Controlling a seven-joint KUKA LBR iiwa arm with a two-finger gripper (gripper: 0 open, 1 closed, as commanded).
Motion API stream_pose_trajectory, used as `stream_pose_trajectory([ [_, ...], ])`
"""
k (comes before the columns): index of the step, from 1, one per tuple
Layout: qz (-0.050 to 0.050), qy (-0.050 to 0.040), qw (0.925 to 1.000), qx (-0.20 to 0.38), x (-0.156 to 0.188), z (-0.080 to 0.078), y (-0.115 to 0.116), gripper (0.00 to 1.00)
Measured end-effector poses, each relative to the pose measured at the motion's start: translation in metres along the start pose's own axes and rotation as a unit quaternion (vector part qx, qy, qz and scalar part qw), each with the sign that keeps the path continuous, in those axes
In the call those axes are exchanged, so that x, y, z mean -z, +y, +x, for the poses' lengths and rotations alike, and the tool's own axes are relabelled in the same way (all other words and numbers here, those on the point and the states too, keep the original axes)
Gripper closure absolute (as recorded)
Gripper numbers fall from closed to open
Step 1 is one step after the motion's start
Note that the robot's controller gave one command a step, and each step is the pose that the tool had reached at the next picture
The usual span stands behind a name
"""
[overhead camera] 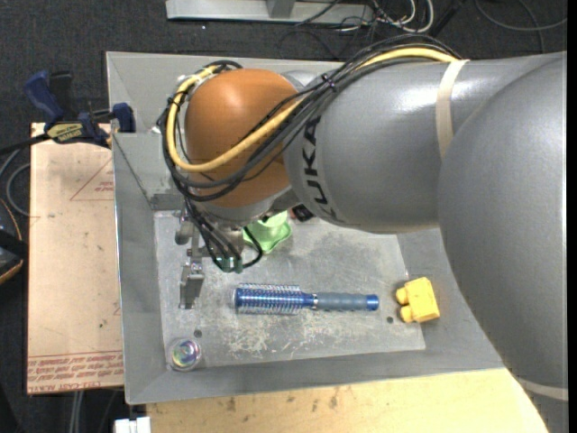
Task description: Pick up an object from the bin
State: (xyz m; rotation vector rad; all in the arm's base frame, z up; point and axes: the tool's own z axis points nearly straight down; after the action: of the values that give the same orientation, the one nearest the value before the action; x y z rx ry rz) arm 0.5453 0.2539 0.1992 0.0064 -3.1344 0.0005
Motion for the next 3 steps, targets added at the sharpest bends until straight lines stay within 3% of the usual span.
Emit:
stream_pose_trajectory([
  [1, 0.001, 0.0004, 0.9944, 0.106, -0.103, 0.056, -0.020, 0.00],
  [2, -0.002, -0.0077, 0.9984, 0.056, -0.119, 0.055, -0.035, 0.00],
  [3, -0.001, -0.0065, 0.9995, 0.031, -0.119, 0.056, -0.032, 0.00],
])
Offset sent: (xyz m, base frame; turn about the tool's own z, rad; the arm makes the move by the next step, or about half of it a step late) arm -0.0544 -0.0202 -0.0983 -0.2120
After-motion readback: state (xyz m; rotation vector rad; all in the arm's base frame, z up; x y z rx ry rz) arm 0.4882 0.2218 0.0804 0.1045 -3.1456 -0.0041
